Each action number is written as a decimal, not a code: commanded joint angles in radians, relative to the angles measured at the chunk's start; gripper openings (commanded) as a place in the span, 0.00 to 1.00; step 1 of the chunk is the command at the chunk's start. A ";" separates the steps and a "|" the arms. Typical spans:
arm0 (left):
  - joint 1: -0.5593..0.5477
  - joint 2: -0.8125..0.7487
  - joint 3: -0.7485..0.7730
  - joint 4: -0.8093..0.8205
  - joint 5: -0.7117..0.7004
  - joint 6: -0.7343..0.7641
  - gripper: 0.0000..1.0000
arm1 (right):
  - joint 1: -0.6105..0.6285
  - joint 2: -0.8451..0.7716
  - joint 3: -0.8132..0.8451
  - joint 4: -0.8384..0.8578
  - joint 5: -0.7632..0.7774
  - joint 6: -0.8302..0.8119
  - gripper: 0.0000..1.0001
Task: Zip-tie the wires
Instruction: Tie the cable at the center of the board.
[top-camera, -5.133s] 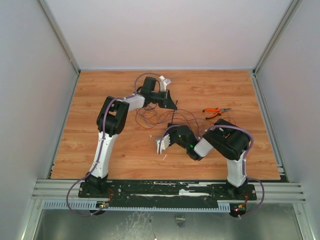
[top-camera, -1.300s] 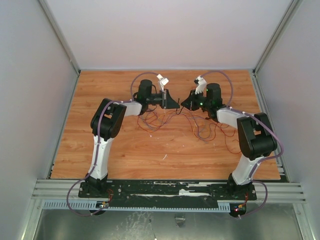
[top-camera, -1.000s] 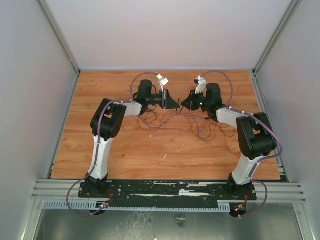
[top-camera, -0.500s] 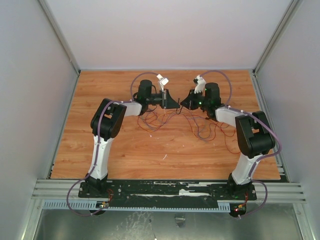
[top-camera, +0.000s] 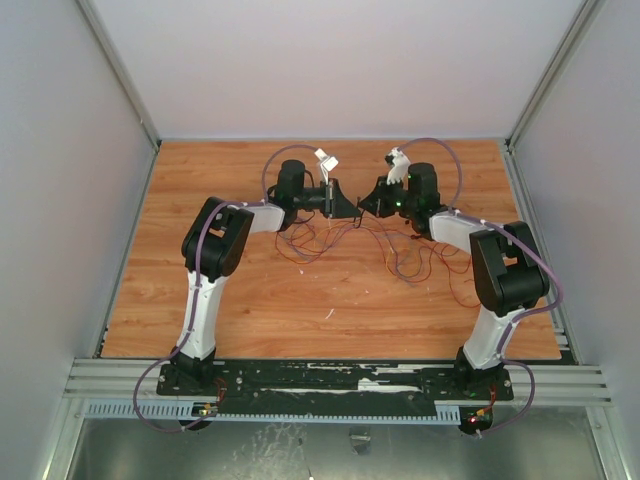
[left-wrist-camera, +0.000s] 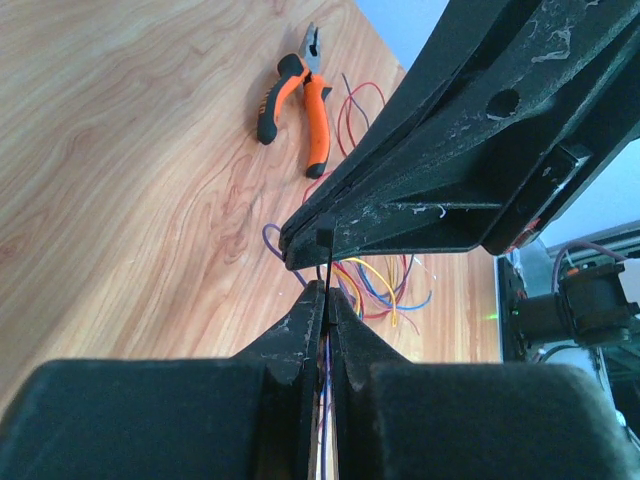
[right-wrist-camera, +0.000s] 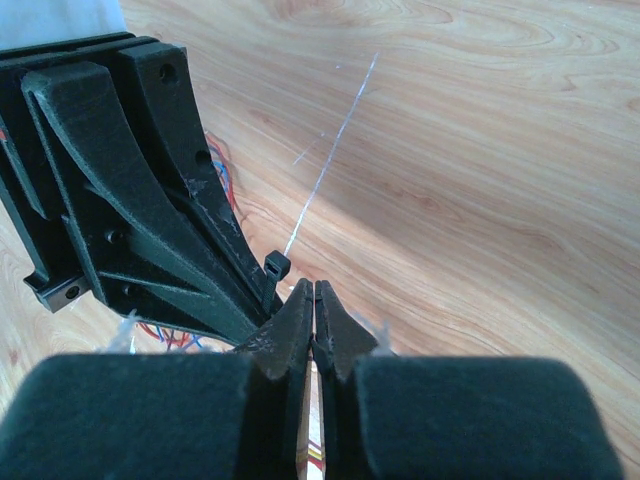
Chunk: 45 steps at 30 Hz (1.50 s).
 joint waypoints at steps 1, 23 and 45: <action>-0.012 -0.034 0.001 0.036 0.030 -0.002 0.08 | 0.014 0.016 0.039 0.000 0.023 -0.001 0.00; -0.013 -0.025 0.023 0.030 0.029 -0.016 0.08 | 0.040 0.011 0.022 -0.022 0.073 -0.034 0.00; -0.013 -0.005 0.028 0.019 0.015 -0.011 0.08 | 0.042 -0.031 0.010 -0.048 0.093 -0.029 0.00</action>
